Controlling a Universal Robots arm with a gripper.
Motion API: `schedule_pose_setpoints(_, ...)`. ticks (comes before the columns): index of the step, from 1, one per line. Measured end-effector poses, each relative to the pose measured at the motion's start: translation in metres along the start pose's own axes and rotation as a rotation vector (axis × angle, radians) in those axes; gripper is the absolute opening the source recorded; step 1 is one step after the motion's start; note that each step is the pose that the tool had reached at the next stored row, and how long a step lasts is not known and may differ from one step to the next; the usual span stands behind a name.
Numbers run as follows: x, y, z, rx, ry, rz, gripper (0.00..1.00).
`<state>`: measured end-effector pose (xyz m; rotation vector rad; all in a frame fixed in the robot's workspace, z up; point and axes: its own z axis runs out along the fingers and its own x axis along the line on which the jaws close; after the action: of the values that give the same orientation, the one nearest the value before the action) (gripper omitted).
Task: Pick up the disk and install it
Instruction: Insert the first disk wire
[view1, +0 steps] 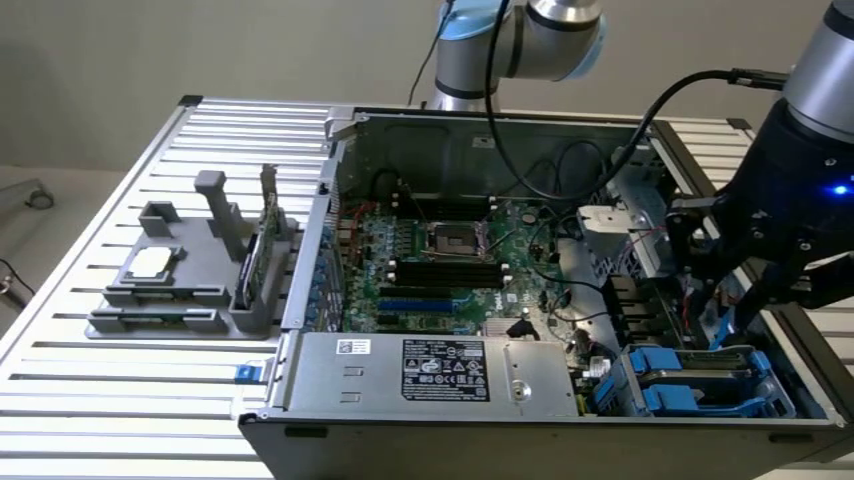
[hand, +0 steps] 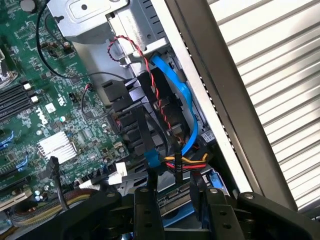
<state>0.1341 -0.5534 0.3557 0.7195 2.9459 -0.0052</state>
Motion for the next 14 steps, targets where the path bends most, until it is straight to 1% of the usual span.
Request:
schedule_pose_setpoints(4, 0.0004, 0.0007, 0.0002, 0.0026, -0.001, 0.01, 0.39)
schedule_pose_setpoints(5, 0.0005, 0.0009, 0.0002, 0.0034, -0.0014, 0.012, 0.37)
schedule_pose_setpoints(6, 0.0006, 0.0011, 0.0002, 0.0044, -0.0018, 0.014, 0.3)
schedule_pose_setpoints(7, 0.0007, 0.0012, 0.0003, 0.0052, -0.0022, 0.015, 0.3)
schedule_pose_setpoints(9, 0.0008, 0.0015, 0.0002, 0.0074, -0.0032, 0.019, 0.18)
schedule_pose_setpoints(12, 0.0012, 0.002, 0.0001, 0.0118, -0.0054, 0.024, 0.17)
schedule_pose_setpoints(14, 0.0028, 0.0023, 0.0, 0.0127, -0.0057, 0.026, 0.17)
